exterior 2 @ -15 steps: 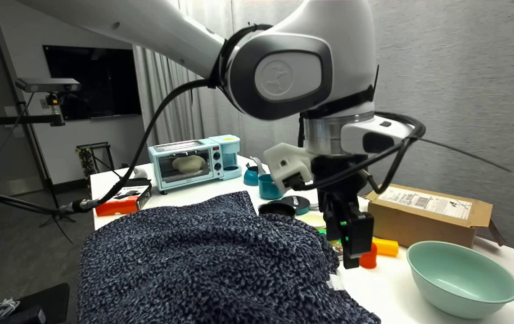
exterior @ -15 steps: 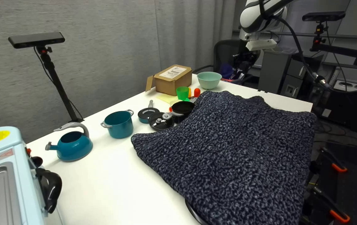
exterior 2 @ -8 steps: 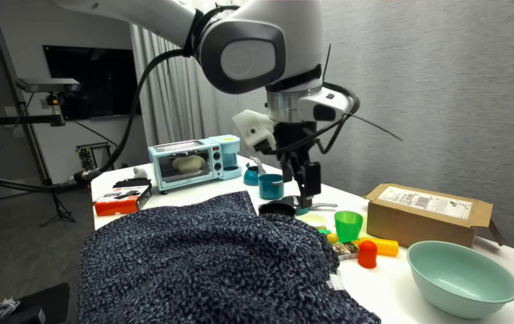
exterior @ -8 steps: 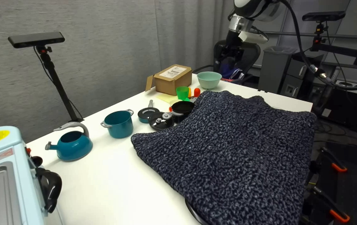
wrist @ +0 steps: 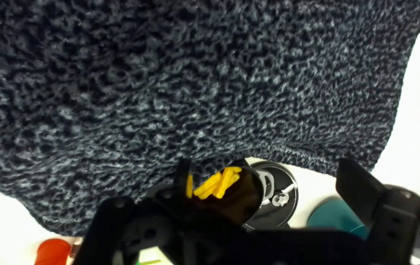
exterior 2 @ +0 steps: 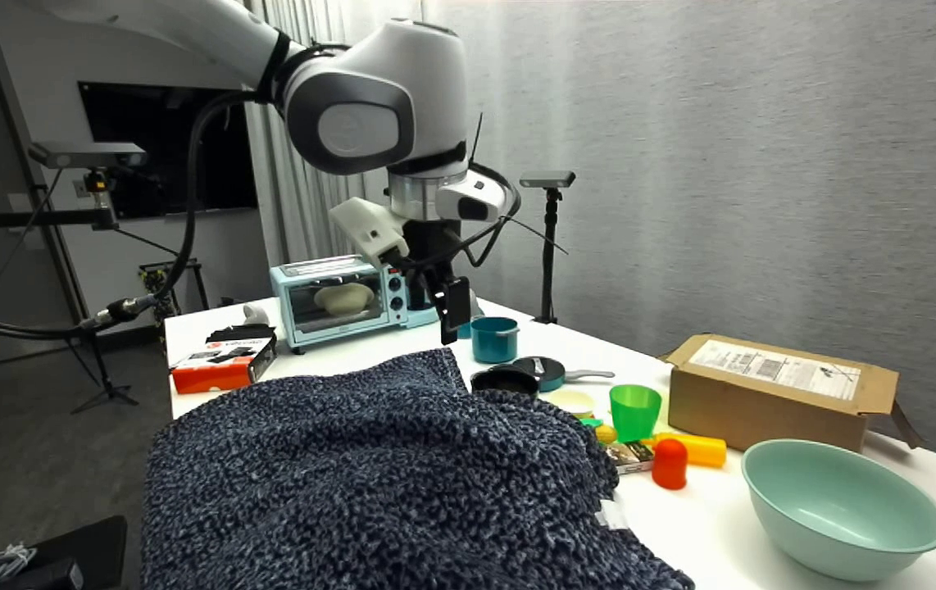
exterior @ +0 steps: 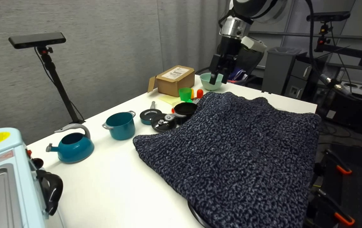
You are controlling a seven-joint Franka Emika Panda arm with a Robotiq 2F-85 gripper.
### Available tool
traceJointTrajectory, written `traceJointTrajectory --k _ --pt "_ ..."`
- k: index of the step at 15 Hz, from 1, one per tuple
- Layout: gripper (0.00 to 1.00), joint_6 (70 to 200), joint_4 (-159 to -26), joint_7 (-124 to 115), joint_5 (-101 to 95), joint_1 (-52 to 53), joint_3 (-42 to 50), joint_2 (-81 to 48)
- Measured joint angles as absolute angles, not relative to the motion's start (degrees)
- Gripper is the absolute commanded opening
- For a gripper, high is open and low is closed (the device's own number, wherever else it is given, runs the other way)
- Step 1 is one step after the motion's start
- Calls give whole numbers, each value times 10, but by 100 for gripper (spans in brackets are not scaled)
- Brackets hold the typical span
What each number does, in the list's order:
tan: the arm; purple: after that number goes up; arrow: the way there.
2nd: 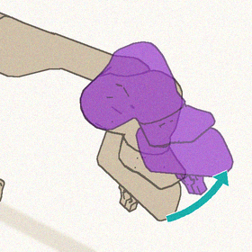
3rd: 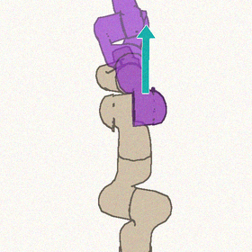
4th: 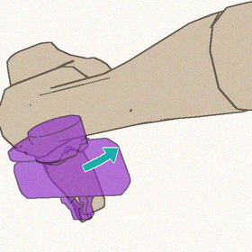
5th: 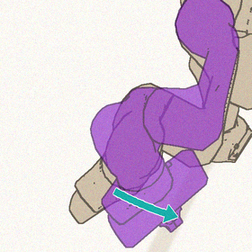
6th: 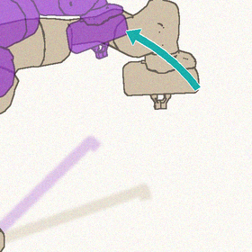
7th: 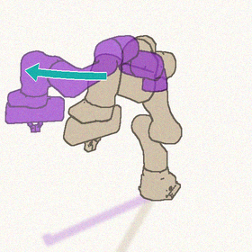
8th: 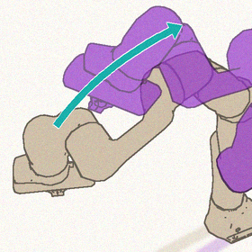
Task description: Unfold the blanket
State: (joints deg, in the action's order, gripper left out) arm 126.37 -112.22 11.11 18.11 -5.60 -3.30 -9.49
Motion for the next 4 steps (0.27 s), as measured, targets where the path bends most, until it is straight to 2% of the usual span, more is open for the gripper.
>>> traceJointTrajectory --k 4 --pt "100 1328 -1189 85 115 -10 -36 -48"
